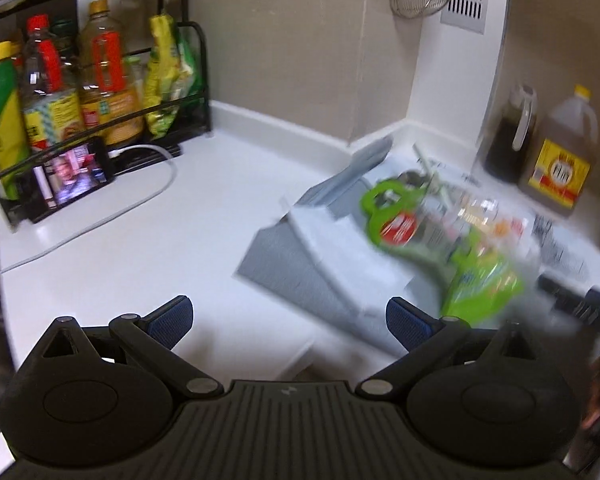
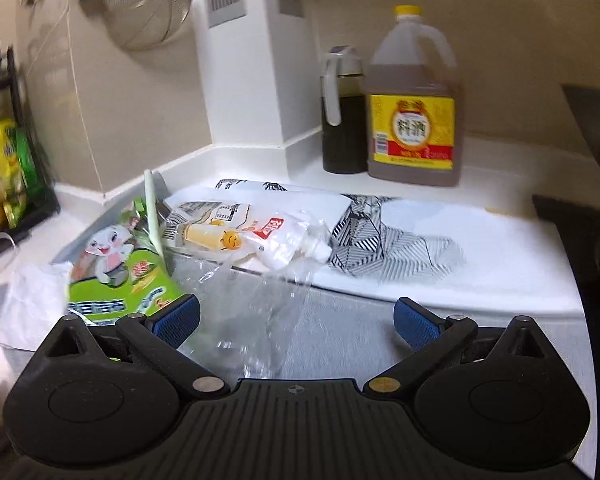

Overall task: Collect trash
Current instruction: 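Raise both tools up to the grey mat of trash, then grasp the green snack bag with the left tool while the right tool grasps a clear plastic bag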

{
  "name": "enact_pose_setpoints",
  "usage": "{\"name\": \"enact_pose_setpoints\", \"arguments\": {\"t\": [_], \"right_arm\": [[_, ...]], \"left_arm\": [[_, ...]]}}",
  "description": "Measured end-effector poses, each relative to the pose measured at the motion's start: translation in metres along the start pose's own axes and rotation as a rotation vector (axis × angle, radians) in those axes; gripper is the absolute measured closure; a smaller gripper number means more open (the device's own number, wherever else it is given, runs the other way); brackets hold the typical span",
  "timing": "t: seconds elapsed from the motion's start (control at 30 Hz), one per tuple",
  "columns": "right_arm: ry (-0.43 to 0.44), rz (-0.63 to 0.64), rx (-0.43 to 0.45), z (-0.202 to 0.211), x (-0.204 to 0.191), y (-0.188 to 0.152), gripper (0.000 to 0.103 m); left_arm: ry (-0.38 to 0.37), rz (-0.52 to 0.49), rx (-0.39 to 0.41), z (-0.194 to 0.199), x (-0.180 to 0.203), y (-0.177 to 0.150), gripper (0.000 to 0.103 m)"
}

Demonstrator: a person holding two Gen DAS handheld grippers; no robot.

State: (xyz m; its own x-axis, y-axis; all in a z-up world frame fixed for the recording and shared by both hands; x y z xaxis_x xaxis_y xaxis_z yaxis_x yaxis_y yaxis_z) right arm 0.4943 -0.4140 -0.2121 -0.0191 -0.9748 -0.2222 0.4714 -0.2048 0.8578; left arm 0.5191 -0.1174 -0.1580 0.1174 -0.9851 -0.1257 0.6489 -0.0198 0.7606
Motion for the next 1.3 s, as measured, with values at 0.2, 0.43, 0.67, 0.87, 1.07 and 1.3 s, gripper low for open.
{"name": "enact_pose_setpoints", "arguments": {"t": [0.2, 0.43, 0.67, 0.87, 1.07, 1.3], "right_arm": [[0.055, 0.084, -0.159, -0.04, -0.007, -0.004, 0.0], [0.108, 0.096, -0.138, -0.046, -0.009, -0.001, 0.041], [0.172, -0.096, -0.067, -0.036, 0.025, 0.003, 0.094], [0.174, -0.1, -0.066, -0.035, 0.025, 0.002, 0.093], [0.183, -0.102, -0.069, -0.038, 0.025, 0.002, 0.093], [0.207, -0.118, 0.009, -0.029, 0.025, 0.004, 0.094]], "left_arm": [[-0.024, 0.032, -0.036, -0.019, 0.041, 0.026, 0.0], [-0.105, 0.016, -0.126, -0.05, 0.103, 0.039, 0.0], [-0.09, -0.075, -0.21, -0.085, 0.149, 0.042, 0.0], [-0.057, -0.053, -0.234, -0.106, 0.154, 0.047, 0.0], [-0.101, -0.054, -0.241, -0.11, 0.147, 0.054, 0.061], [-0.132, -0.067, -0.104, -0.065, 0.13, 0.062, 0.082]]}}
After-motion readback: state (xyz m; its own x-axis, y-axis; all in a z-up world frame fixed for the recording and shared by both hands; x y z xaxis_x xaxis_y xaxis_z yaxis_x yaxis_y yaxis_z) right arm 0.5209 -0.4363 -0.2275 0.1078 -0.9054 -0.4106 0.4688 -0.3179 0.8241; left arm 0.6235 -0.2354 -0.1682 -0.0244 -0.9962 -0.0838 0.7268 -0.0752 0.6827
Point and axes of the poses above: each gripper's, at about its wrist camera, not at the fingertips, and z roughly against the way its jaws point, x to its right, y to its top, the point moved 2 cm from there along -z, roughly the way its jaws point, and after that the axes turned 14 degrees about y, right-handed, at the moved point
